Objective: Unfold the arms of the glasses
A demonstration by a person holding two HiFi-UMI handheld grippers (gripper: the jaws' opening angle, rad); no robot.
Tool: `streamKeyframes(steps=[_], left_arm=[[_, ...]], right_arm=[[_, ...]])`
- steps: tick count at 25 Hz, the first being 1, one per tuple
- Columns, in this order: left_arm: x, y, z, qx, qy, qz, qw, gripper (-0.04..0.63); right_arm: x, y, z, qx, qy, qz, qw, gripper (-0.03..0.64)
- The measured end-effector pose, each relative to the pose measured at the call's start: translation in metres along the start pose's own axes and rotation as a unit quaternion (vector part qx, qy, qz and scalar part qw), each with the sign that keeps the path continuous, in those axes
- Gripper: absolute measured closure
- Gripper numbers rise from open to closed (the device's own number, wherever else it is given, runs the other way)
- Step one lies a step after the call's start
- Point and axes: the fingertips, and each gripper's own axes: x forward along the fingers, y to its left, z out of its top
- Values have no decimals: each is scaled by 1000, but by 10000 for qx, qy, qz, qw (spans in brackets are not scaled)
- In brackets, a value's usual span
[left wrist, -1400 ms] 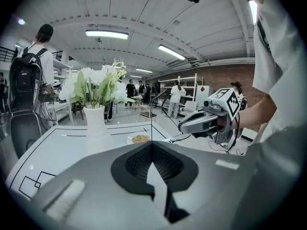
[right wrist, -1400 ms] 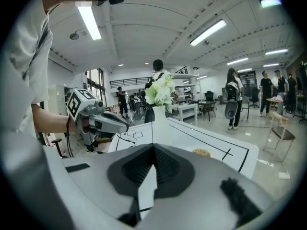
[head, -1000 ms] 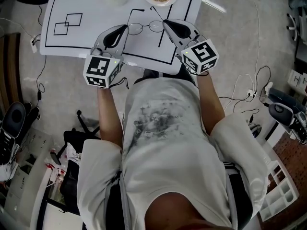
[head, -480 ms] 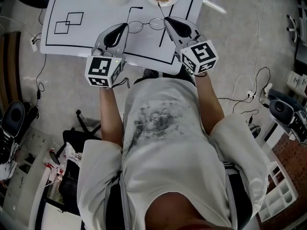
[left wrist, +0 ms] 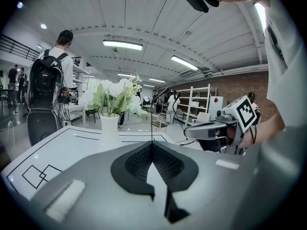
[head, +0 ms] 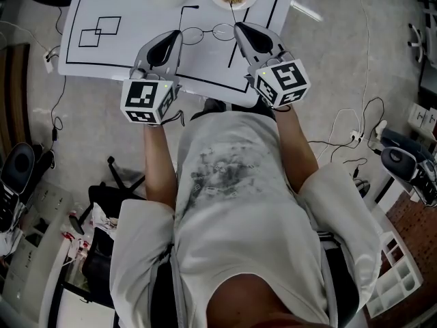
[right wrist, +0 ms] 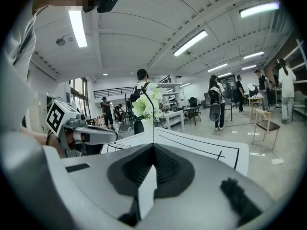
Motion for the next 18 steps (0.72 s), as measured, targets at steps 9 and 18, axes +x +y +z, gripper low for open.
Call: streamKeyframes(steps=[9, 18], left_arm=[[-2, 5, 1, -129, -88, 199, 9997, 588], [-3, 6, 1, -183, -130, 347, 9991, 588]], right_arm=[[2, 0, 3, 206, -82, -227, 9995, 601], [2, 0, 5, 236, -123, -428, 9987, 601]])
